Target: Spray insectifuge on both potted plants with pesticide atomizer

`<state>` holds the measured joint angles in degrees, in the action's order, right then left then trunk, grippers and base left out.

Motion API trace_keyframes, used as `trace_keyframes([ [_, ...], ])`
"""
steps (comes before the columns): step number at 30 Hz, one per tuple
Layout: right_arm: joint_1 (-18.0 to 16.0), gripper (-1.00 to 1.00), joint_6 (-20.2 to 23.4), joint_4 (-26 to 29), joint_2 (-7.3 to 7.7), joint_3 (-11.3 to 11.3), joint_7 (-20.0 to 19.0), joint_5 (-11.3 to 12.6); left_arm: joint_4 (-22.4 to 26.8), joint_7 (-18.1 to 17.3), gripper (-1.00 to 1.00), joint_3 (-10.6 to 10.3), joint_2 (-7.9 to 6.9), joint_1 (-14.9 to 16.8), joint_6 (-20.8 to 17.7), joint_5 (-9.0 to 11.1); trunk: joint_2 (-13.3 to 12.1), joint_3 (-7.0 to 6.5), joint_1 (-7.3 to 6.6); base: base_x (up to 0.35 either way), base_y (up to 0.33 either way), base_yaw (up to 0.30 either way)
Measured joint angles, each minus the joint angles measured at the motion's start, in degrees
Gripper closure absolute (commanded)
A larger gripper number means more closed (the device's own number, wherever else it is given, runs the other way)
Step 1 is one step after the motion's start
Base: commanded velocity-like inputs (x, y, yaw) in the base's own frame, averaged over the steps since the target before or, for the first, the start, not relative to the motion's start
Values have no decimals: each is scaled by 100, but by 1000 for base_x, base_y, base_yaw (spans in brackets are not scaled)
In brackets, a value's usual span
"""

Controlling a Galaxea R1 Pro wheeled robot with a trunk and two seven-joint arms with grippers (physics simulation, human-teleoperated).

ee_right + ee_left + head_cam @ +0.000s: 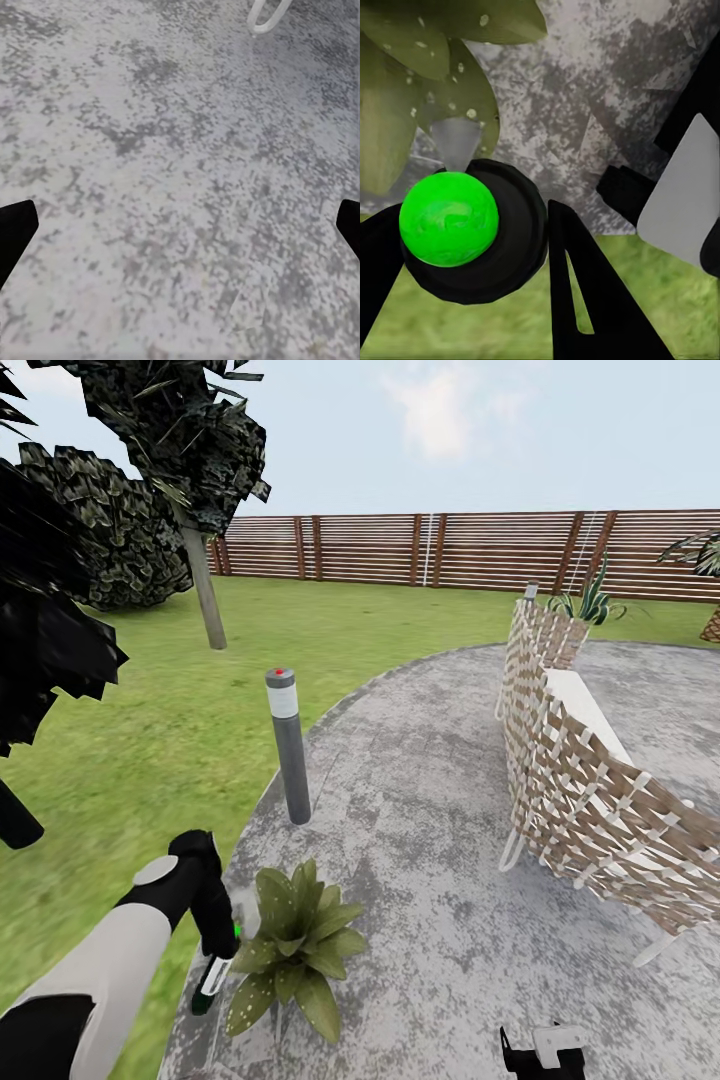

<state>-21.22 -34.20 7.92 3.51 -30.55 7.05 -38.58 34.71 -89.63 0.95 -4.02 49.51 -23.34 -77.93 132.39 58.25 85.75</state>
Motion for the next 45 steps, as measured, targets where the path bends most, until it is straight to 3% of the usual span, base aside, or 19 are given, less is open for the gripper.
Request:
trace_keyframes([
  [4,0,-100,0,-4,0,0,0,0,-67,0,100,22,44,-5,2,18,0,0,0,0,0,0],
  [8,0,-100,0,-2,0,0,0,0,-66,1,100,47,264,0,-66,14,0,0,0,0,0,0],
  [13,0,-100,0,-8,0,0,0,-7,-52,5,100,38,359,3,-595,12,0,0,0,0,0,0],
  [16,0,-100,0,-3,0,0,0,-2,-127,5,100,25,287,-17,-670,12,0,0,0,0,0,0],
  [19,0,-100,0,-1,0,0,0,-1,-228,5,100,18,212,-236,-652,-4,0,1,0,0,0,0],
  [25,0,-100,0,-1,0,0,0,0,-201,6,100,45,191,-395,-733,4,0,0,0,0,0,0],
  [29,0,-100,0,-7,0,0,0,0,-160,11,100,331,210,-366,-1042,12,0,0,0,0,0,0],
  [34,0,-100,0,-4,0,0,0,0,-152,13,100,439,207,-299,-1190,0,0,0,0,0,0,0],
  [35,0,-100,0,-2,0,0,0,0,-153,14,100,448,155,-306,-1258,-35,0,0,0,0,0,0],
  [36,0,-100,0,-4,0,1,0,0,-153,15,100,446,-7,-336,-1272,-12,0,0,0,0,0,0],
  [45,0,-100,0,-6,0,0,0,-1,-162,14,100,442,-136,-400,-1254,-10,0,0,0,0,0,0],
])
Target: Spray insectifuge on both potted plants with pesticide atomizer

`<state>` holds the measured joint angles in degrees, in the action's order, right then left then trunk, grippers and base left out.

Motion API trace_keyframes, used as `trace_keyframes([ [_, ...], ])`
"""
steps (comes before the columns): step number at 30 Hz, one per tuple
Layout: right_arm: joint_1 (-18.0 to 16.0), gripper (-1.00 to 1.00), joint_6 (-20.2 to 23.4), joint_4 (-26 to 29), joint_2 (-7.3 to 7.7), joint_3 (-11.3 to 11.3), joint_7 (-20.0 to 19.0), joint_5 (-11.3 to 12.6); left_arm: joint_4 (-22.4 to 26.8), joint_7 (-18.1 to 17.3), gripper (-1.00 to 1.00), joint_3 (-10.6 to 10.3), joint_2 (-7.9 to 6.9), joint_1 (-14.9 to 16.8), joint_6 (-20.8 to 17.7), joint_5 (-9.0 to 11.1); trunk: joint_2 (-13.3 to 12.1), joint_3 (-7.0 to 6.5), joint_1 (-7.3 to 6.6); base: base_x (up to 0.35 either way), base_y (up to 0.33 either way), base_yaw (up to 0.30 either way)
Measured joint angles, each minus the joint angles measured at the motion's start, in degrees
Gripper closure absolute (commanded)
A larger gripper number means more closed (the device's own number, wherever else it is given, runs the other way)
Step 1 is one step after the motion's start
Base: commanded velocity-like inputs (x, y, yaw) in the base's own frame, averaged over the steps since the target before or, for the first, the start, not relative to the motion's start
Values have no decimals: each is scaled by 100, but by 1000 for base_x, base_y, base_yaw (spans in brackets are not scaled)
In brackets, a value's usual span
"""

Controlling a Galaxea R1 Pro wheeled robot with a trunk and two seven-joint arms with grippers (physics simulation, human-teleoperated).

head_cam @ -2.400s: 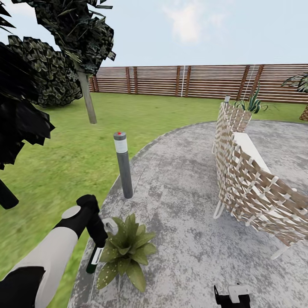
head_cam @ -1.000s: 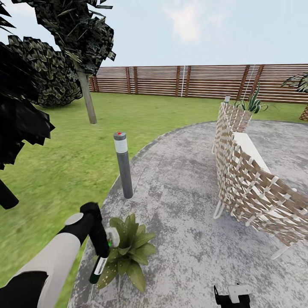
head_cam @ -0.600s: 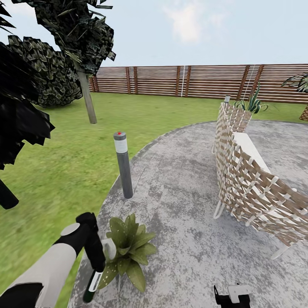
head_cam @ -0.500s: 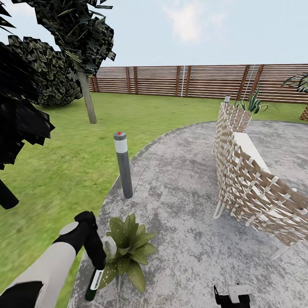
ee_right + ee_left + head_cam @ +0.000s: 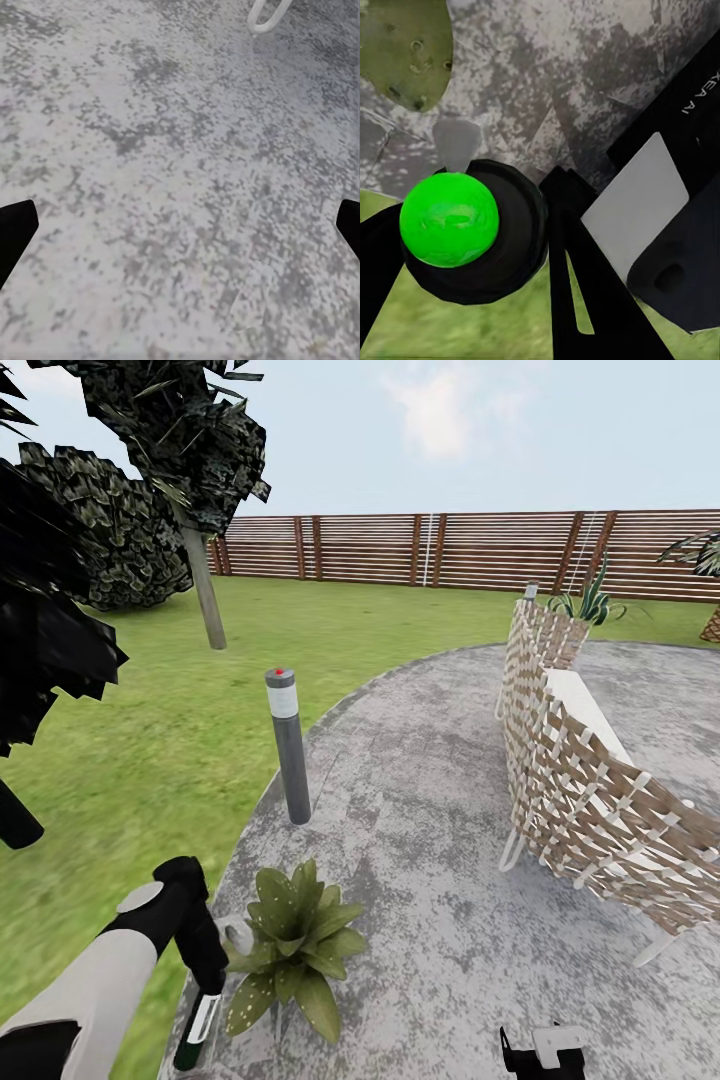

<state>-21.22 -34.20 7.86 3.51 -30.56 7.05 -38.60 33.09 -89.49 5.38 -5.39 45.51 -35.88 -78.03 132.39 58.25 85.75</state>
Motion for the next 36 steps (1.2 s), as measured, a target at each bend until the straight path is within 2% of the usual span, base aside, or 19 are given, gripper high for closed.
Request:
trace_keyframes([
  [3,0,-100,0,2,0,0,0,1,3,0,100,9,39,-1,-5,12,0,0,0,0,0,0],
  [7,0,-100,0,4,0,0,0,2,62,0,100,18,299,7,-15,10,0,0,0,0,0,0],
  [9,0,-100,0,5,0,0,0,1,140,1,100,18,334,8,-16,5,0,0,0,0,0,0],
  [11,0,-100,0,6,0,0,0,1,164,211,100,21,321,0,-17,9,0,0,0,0,0,0],
  [15,0,-100,0,6,0,0,0,1,128,328,100,31,286,-40,-16,16,0,0,0,0,0,0],
  [20,0,-100,0,6,0,0,0,1,179,550,100,52,327,-187,-16,19,0,0,0,0,0,0],
  [32,0,-100,0,7,0,0,2,1,201,606,100,78,340,-194,-16,20,0,0,1,-131,-108,0],
  [36,0,-100,0,6,8,0,6,1,192,850,100,61,334,-194,-16,15,0,0,0,-7,-6,0],
])
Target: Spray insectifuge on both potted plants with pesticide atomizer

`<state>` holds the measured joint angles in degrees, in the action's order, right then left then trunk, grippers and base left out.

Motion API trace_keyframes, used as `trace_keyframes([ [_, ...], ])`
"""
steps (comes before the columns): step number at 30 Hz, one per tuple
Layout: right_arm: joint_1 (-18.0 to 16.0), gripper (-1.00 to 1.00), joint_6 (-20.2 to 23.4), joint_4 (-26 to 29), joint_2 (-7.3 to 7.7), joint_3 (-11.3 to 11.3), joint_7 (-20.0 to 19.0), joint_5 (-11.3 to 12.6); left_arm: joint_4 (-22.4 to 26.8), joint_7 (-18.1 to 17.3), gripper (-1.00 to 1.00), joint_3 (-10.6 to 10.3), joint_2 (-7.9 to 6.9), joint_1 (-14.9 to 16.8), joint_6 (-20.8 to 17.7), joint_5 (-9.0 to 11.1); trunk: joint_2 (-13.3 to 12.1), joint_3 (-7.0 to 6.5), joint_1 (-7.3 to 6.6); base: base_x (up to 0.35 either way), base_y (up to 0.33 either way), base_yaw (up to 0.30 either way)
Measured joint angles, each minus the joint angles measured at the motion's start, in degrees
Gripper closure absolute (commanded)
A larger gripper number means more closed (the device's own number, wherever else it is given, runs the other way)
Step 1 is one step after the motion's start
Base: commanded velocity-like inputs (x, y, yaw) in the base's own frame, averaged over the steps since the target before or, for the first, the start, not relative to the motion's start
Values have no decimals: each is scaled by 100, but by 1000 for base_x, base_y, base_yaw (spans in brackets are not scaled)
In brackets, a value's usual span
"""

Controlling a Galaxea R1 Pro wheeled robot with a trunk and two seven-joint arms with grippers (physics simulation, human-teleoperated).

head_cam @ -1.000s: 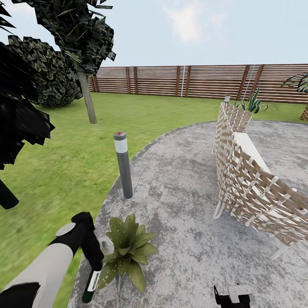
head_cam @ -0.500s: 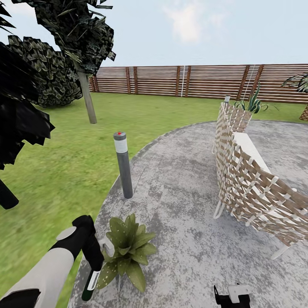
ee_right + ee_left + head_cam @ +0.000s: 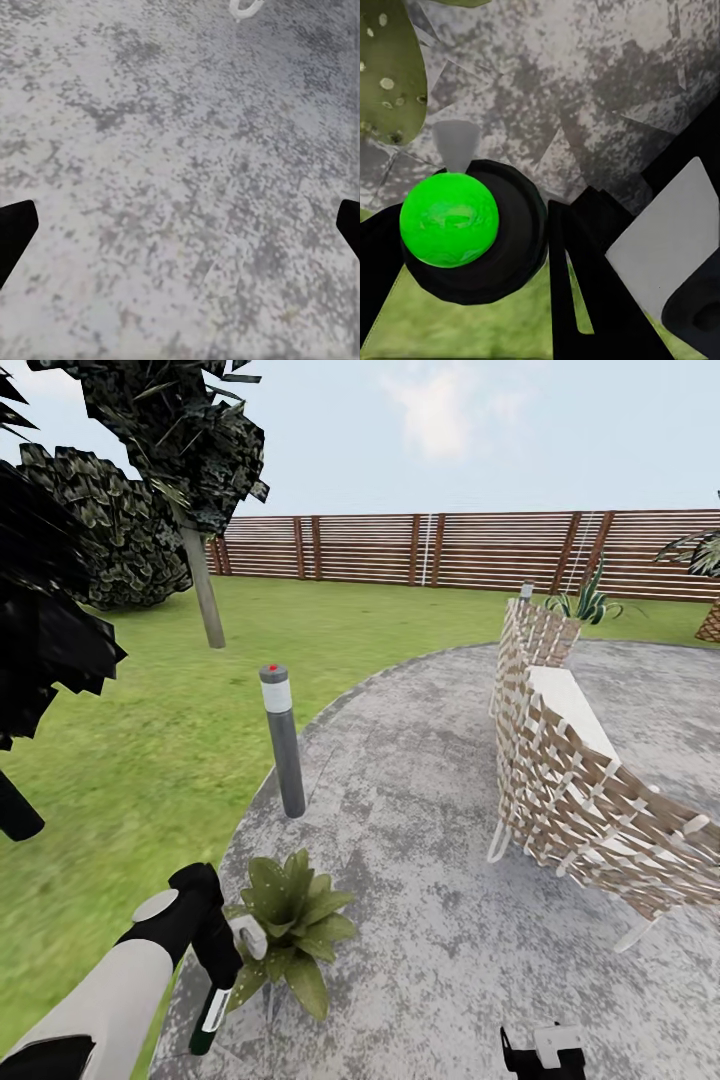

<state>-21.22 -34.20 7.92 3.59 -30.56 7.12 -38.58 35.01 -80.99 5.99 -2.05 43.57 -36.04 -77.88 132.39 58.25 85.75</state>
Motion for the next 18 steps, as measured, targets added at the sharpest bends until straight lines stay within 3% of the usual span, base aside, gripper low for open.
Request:
trace_keyframes([
  [2,0,-100,0,6,1,0,3,3,-45,90,100,51,-2,-3,0,0,0,0,0,-1,-1,0],
  [5,0,-100,0,8,-4,1,3,8,-69,184,100,425,-3,-8,0,0,0,0,0,0,0,0],
  [6,0,-100,0,1,-15,2,0,7,-84,584,100,677,3,-11,9,-6,0,0,0,0,0,0],
  [11,0,-100,0,0,-10,-1,2,7,-276,882,100,704,238,-119,12,-21,0,0,0,0,0,54],
  [13,-1,-100,1,-1,-14,0,3,9,-327,1195,100,682,345,-131,6,-1,0,0,0,0,0,242],
  [18,-1,-100,1,-1,-11,0,3,8,-342,1331,100,703,369,-134,4,2,0,0,0,0,0,269],
])
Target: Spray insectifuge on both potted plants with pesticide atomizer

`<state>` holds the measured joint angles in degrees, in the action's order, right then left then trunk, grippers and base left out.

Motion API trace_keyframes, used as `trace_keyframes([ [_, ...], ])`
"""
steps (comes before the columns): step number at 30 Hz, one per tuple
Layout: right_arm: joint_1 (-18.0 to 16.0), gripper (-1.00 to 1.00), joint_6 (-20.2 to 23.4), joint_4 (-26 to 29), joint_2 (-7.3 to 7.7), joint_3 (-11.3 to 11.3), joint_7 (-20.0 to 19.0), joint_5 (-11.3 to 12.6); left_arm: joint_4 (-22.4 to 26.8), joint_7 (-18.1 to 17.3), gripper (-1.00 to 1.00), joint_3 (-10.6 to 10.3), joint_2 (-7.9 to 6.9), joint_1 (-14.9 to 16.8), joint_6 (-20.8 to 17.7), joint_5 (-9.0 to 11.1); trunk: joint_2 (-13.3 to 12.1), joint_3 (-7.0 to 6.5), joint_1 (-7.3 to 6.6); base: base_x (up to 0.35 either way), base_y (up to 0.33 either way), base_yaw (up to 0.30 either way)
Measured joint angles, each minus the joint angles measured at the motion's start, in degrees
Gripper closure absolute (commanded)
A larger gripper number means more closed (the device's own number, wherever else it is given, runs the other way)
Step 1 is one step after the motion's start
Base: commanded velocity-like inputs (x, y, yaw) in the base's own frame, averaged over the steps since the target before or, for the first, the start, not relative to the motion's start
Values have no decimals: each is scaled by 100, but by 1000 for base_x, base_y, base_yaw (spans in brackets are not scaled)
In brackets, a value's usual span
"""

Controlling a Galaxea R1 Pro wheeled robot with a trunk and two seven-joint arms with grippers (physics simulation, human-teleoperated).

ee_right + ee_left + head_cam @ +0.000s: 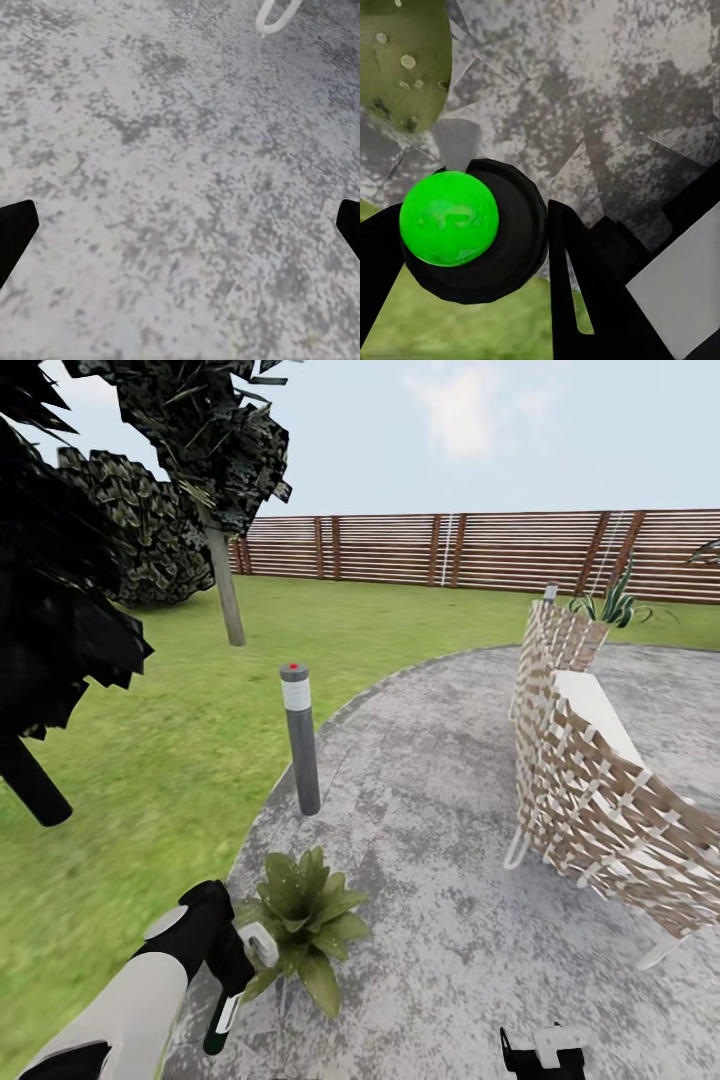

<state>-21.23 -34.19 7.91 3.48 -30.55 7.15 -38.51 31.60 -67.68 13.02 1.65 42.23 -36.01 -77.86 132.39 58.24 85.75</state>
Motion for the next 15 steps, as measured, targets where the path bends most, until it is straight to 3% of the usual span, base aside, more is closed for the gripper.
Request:
trace_keyframes([
  [6,0,-100,0,0,-4,0,-6,-7,65,5,100,15,-12,-6,-7,-7,0,0,0,0,0,275],
  [8,0,-100,0,0,-5,0,-9,-7,63,5,100,197,-21,-44,-2,2,0,0,0,0,0,276],
  [9,0,-100,0,0,-7,0,-9,-7,72,7,100,265,-10,-93,26,109,0,0,0,0,0,276],
  [10,0,-100,0,0,-7,0,-9,-7,79,21,100,268,-10,-167,49,433,0,0,0,0,0,276],
  [12,0,-100,0,-2,-7,0,-9,-7,90,141,100,257,-29,-245,72,749,0,0,0,0,0,276],
  [15,0,-100,0,-8,-7,0,-9,-7,100,477,100,260,-53,-283,72,920,0,0,0,0,0,276],
])
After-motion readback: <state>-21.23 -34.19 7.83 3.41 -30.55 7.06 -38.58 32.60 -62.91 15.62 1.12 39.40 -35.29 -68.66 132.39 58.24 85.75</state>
